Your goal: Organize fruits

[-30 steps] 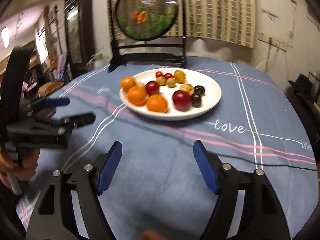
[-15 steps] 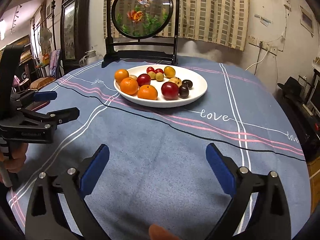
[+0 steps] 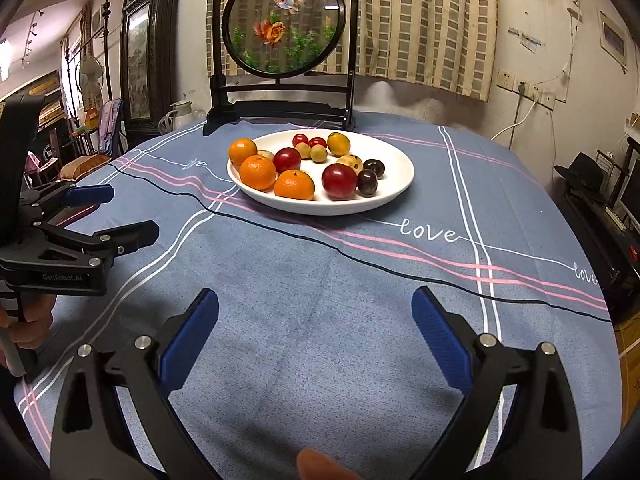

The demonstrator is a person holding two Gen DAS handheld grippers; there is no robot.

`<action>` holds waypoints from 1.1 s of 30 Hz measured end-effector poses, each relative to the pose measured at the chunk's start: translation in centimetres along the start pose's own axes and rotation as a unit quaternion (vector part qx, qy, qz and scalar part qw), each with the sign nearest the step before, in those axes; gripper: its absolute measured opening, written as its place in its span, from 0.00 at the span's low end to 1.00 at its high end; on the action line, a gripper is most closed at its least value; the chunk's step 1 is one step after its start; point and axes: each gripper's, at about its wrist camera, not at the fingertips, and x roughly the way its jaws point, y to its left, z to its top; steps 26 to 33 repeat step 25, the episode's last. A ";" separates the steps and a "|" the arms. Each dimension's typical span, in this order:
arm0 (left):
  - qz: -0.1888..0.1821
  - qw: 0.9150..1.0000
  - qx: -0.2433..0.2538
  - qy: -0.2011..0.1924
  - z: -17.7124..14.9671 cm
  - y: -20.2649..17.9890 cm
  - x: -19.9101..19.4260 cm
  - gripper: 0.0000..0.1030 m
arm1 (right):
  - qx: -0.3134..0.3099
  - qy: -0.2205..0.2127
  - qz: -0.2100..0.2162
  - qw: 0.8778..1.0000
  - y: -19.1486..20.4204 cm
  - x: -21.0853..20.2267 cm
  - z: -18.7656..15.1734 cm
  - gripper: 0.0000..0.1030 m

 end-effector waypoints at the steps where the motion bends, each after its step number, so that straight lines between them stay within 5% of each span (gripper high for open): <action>1: 0.000 1.000 0.000 0.000 0.0 0.0 0.0 0.98 | 0.000 0.000 0.001 1.000 0.0 0.0 0.0 0.95; 33: 0.008 1.000 0.001 0.001 -0.2 0.1 0.3 0.98 | 0.003 0.007 -0.006 1.000 -0.1 0.2 -0.1 0.95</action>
